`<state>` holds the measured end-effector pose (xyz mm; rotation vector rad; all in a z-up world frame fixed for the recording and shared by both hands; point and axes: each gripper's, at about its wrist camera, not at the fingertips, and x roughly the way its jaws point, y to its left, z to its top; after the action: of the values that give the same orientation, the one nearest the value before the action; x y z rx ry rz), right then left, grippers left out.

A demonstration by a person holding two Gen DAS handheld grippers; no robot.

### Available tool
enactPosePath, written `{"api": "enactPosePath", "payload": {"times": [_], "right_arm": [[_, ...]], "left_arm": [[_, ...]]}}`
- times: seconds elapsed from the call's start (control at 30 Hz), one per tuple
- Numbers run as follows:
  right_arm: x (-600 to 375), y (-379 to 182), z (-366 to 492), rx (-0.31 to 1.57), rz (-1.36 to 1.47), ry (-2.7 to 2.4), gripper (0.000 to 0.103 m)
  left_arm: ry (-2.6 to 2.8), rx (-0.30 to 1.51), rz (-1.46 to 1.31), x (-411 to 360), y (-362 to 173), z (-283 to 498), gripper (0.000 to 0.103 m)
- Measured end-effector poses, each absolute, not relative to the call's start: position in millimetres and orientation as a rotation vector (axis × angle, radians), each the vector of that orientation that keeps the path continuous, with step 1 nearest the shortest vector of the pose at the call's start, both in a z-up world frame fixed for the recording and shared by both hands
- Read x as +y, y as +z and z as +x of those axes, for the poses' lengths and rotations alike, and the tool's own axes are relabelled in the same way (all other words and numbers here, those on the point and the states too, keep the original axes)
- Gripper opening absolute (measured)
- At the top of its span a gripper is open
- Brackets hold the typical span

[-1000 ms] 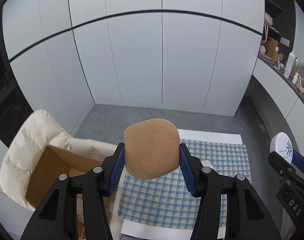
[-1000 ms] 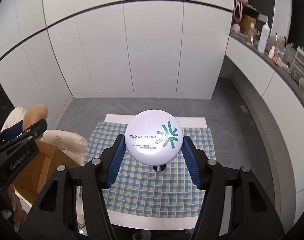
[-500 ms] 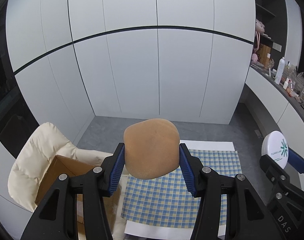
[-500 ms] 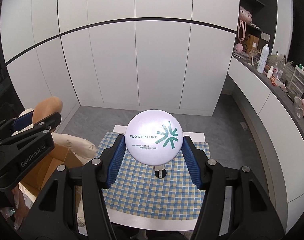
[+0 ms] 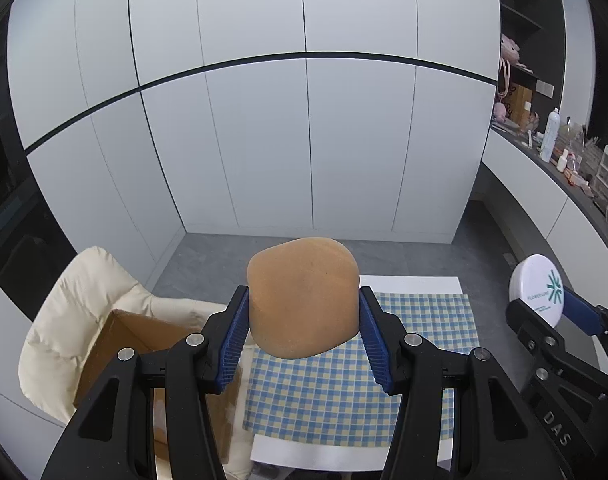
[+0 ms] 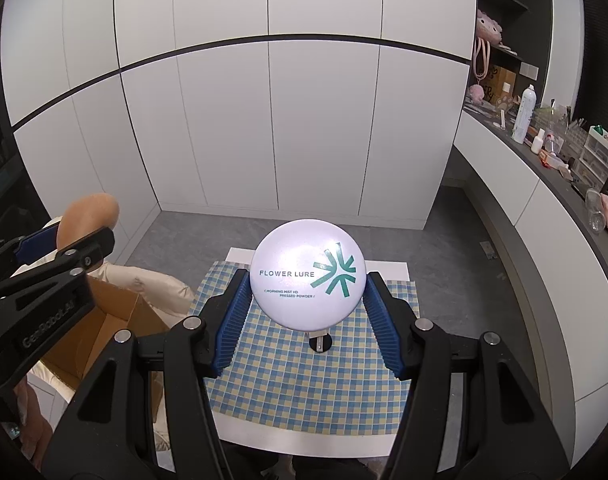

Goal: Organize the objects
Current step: 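Carry the puff with the left gripper while the right gripper carries the compact toward the box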

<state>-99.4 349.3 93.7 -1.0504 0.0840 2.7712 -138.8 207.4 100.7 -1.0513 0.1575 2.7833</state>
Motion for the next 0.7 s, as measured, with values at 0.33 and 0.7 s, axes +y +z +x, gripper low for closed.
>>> {"api": "enactPosePath", "payload": {"times": [0.33,0.7], "right_arm": [[347.4,91.0,-86.2,0.063,-1.058,2.768,0.06],[339.2,80.2,-53.1,0.044,-1.05,2.759,0.06]], "left_arm": [[2.824,0.196,-1.028,197.5,97.6,-108.7,0.053],[2.819,0.171,-1.025,187.8,89.9,-72.6,0.053]]}}
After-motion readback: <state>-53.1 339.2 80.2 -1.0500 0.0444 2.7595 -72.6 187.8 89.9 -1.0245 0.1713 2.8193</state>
